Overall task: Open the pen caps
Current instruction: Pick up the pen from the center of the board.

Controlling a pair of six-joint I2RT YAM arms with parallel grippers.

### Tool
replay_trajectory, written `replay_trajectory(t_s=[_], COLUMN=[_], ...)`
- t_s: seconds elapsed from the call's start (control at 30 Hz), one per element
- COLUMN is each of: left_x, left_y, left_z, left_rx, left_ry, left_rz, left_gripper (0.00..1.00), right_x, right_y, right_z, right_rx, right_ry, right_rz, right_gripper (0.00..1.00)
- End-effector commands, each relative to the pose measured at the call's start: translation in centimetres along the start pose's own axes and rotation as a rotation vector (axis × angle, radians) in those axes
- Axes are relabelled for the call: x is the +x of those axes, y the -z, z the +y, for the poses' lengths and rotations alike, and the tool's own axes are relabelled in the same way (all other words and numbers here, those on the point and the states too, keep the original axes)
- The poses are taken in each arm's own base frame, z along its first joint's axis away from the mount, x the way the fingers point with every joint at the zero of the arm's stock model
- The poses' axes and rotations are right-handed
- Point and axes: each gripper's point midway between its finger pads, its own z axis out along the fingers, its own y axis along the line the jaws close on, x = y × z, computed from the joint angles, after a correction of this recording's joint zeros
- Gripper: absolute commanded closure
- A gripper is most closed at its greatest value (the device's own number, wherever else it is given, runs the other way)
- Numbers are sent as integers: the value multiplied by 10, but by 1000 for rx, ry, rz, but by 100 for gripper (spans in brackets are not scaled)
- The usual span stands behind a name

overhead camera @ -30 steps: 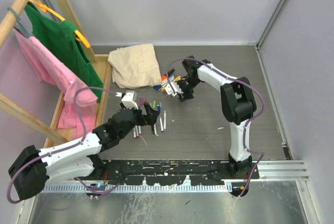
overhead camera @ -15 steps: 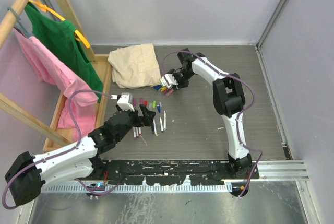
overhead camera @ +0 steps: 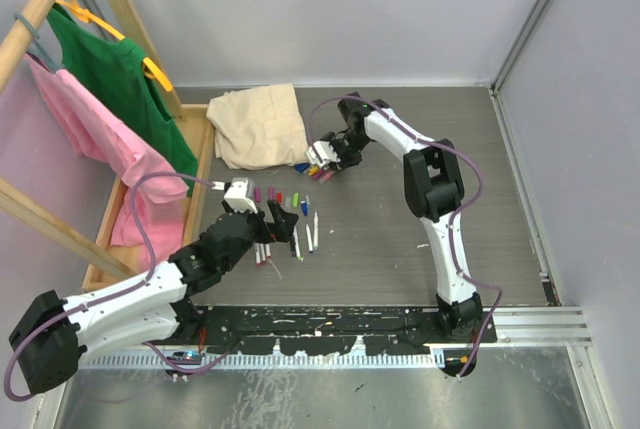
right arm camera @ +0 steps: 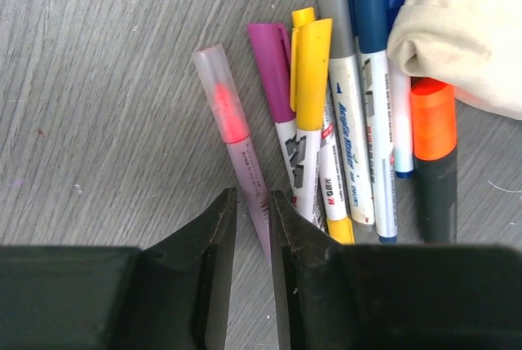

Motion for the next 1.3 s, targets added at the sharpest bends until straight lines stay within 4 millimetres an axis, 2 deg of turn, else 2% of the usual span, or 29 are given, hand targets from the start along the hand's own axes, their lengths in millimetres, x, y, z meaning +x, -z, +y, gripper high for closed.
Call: replay_trajectory(t_s=[0.0,0.17,0.3,0.5,0.9,1.0,1.27], left_x=[-13,-14,-14,-15,-15,-14,-16], left_y=[1,1,2,4,4,3,6], left_z=[-3,-4,-4,-6,-9,-10,-17], left_rx=[7,10,13,25,40,46,98], left_ry=[-1,2,5,18,29,31,48], left_rz=[-48,-49,-50,-59,-57,-56,-74], left_gripper=[0,0,0,0,0,0,0], right_x=[-2,-3,-5,-1,11,13,21], right_y=[6,7,10,9,-4,-8,-7], right_z=[-2,7,20,41,61,66,64], right_rx=[-11,-39,-77,-121,-188,-206,-147], right_ry=[-1,-14,-23,-58,-123,-156,-279], right_rz=[6,7,10,29,79,98,169], right_gripper=[73,80,81,77,72,75,97])
